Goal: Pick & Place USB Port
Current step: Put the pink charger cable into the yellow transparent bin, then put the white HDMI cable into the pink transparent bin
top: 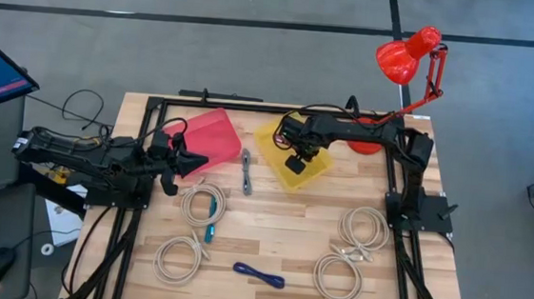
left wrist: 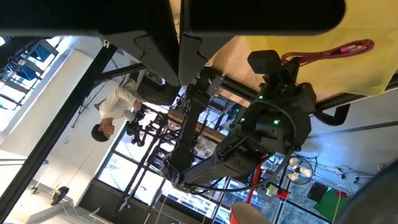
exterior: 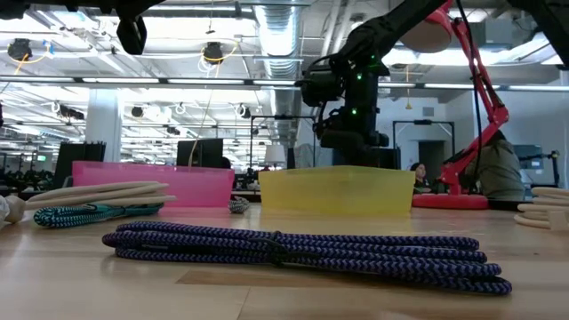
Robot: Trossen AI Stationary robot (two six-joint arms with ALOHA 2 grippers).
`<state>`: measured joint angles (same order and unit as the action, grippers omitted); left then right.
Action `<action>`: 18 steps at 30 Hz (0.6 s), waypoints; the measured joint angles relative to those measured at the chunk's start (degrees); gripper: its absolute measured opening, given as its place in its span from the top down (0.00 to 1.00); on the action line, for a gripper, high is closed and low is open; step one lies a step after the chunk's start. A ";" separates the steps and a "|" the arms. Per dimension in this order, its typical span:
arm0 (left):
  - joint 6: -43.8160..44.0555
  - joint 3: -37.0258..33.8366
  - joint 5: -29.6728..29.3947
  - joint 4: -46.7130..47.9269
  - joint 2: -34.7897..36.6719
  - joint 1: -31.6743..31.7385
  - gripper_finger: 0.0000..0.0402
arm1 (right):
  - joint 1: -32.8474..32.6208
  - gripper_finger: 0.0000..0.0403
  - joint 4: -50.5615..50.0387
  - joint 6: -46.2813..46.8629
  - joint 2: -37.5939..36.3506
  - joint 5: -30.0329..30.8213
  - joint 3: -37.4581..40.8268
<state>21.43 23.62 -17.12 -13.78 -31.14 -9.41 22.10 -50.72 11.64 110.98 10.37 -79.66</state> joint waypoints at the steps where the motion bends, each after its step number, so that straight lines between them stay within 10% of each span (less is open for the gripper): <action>1: 0.00 0.00 0.00 -0.01 0.02 0.00 0.99 | 0.17 1.00 -0.02 0.00 0.00 0.00 0.00; 18: 0.00 0.00 0.01 0.01 0.00 0.00 0.99 | 0.09 0.84 2.04 -2.53 0.00 -1.55 0.00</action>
<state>21.43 23.62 -17.11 -13.76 -31.14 -9.41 22.20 -48.68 9.11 110.98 8.82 -79.66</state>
